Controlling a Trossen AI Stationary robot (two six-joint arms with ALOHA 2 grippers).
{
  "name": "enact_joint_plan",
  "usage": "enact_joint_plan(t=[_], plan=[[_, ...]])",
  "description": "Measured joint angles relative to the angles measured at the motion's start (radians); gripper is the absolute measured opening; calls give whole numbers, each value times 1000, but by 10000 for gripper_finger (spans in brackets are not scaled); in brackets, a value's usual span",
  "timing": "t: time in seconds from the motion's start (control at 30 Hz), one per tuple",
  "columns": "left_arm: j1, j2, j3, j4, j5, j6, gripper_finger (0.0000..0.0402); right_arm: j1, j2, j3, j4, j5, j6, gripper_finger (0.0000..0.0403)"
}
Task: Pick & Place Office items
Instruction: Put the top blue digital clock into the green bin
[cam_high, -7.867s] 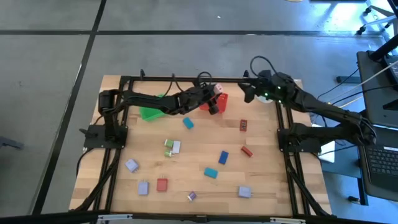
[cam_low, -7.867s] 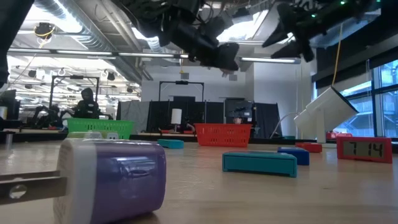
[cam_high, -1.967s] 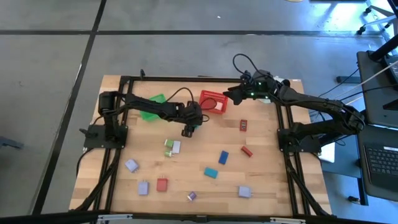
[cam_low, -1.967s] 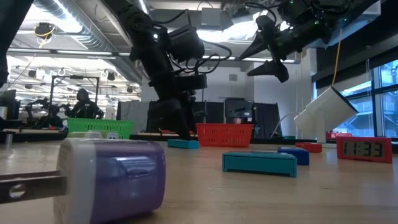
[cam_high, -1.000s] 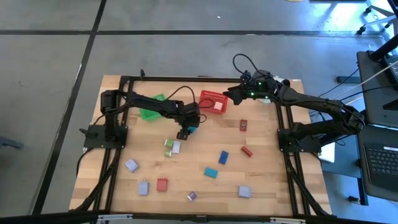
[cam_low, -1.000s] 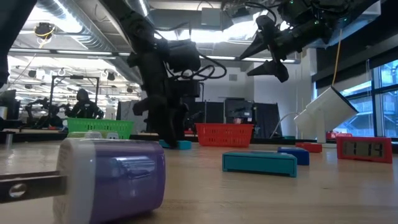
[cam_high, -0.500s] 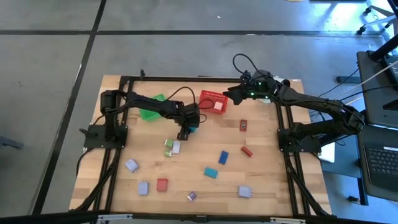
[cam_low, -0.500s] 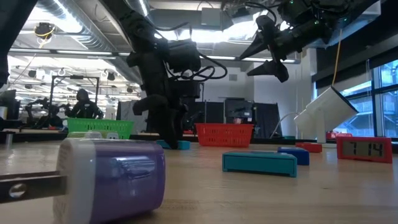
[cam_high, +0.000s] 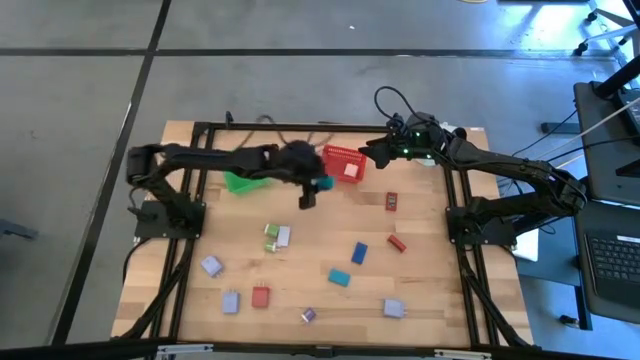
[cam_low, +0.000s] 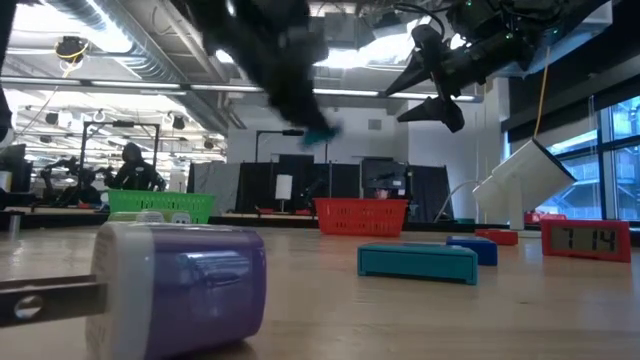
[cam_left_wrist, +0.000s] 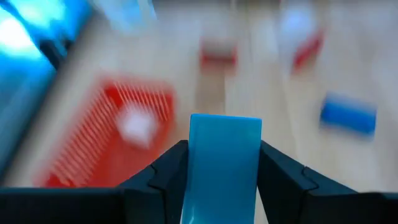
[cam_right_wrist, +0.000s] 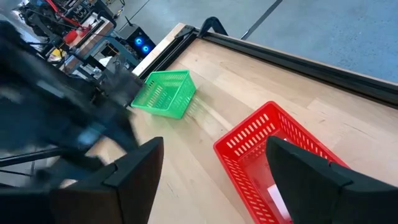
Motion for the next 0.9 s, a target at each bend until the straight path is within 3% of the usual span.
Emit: enact_joint_plan(t=[0.17, 0.3, 0.57, 0.73, 0.9], plan=[[-3, -128, 3, 203, -101, 32, 154, 0, 0, 0, 1, 2, -2, 286], [-21, -170, 2, 241, -233, 126, 154, 0, 0, 0, 1, 5, -2, 286], [-20, -181, 1, 386, -277, 52, 154, 0, 0, 0, 9, 27, -4, 286], [19, -180, 1, 141, -432, -212, 158, 0, 0, 0, 9, 27, -4, 286], [73, -180, 1, -208, -461, -462, 156, 0, 0, 0, 9, 27, -4, 286]])
